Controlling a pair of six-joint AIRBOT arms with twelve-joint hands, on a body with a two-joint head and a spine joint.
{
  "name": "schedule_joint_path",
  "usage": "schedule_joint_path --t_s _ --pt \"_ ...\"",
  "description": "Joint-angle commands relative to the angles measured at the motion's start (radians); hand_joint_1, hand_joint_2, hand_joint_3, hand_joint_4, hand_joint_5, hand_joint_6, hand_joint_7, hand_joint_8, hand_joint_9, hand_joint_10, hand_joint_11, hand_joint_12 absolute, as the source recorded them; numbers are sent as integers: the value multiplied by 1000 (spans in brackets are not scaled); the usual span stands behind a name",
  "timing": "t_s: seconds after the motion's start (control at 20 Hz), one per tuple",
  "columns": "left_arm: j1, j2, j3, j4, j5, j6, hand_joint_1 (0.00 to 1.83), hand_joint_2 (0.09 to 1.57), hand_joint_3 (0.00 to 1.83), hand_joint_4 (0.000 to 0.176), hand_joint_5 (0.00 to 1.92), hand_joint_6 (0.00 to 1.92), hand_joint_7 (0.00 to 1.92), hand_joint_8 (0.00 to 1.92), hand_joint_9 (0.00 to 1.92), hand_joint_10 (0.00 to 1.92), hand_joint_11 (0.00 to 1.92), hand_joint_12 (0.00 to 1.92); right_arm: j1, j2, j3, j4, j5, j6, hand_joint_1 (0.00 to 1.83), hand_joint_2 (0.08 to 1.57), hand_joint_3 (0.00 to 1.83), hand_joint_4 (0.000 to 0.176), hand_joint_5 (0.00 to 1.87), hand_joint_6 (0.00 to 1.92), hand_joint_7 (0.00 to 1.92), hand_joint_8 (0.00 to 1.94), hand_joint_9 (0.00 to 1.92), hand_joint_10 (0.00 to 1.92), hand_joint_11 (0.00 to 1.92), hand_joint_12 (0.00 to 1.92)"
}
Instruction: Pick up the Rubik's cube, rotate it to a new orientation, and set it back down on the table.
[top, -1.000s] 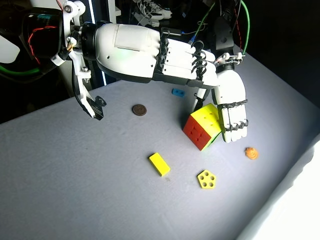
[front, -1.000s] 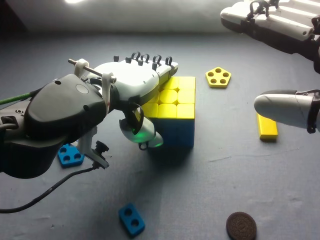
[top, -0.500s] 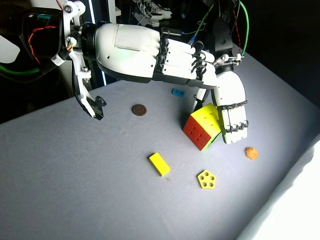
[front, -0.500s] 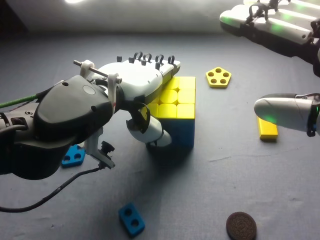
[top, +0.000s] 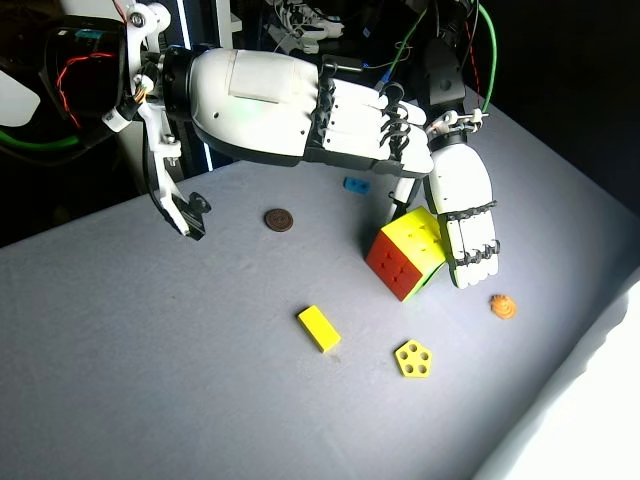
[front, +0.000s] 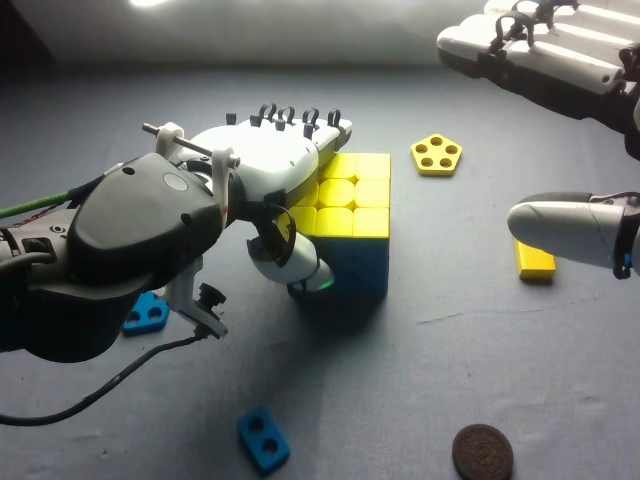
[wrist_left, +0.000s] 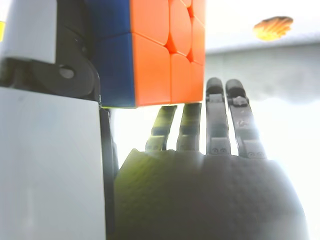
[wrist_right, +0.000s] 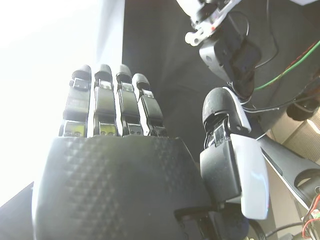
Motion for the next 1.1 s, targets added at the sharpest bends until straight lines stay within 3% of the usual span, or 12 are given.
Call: schedule_joint_path --t_s 0.0,0.3,0.35,0.4,0.45,0.5,0.55,0.6,0.65,0.7,0.95,1.05 --pt "5 -1 -1 26 -20 6 916 965 3 0 0 0 0 0 0 0 0 0 8 3 -5 6 126 0 111 1281 0 0 30 8 81 7 62 9 0 0" --pt "2 -1 -2 23 -20 6 914 977 5 0 0 0 0 0 0 0 26 12 8 3 -6 6 126 0 121 1281 0 0 3 0 69 0 68 7 0 0" --pt "1 -1 -3 23 -20 6 907 1049 0 0 81 27 229 37 241 44 0 599 8 3 -6 6 126 0 126 1270 0 0 31 12 109 15 103 21 15 8" --pt "1 -1 -3 22 -20 6 907 1049 0 0 81 27 229 37 241 44 0 599 8 3 -6 6 126 0 126 1270 0 0 31 12 109 15 103 21 15 8" --pt "1 -1 -4 21 -20 6 1013 1073 0 0 351 272 279 859 292 1023 33 1462 8 3 -6 6 126 0 145 1266 0 0 44 16 122 17 116 24 21 14" --pt "1 -1 -4 20 -20 6 1013 1073 0 0 351 272 279 859 292 1023 33 1462 8 3 -6 6 126 0 145 1266 0 0 44 16 122 17 116 24 21 14" --pt "1 -1 -5 19 -20 6 1060 1081 0 0 317 596 191 1237 234 1365 57 1662 8 3 -6 6 126 0 140 1265 0 0 44 15 125 15 120 25 30 22" --pt "1 -1 -5 19 -20 6 1092 1148 20 0 256 1272 142 1655 184 1737 121 1884 8 3 -6 6 126 0 129 1271 0 0 12 2 94 2 91 10 2 16" --pt "1 -1 -5 19 -20 6 1092 1148 20 0 256 1272 142 1655 184 1737 121 1884 8 3 -6 6 126 0 129 1271 0 0 12 2 94 2 91 10 2 16" --pt "1 -1 -6 17 -20 6 1000 1388 15 0 490 1661 409 1829 252 1849 257 1918 8 3 -6 6 126 0 107 1273 0 0 23 6 100 4 93 9 0 30" --pt "-10 1 -9 5 -4 6 938 1466 18 31 399 1866 412 1917 329 1921 385 1921 7 3 -7 6 126 -1 84 1283 1 0 43 7 110 3 94 4 0 123" --pt "-25 6 -14 0 7 6 952 1457 9 34 426 1845 418 1890 333 1921 404 1921 6 5 -6 7 123 -3 54 1287 2 0 40 3 106 1 94 3 0 153"
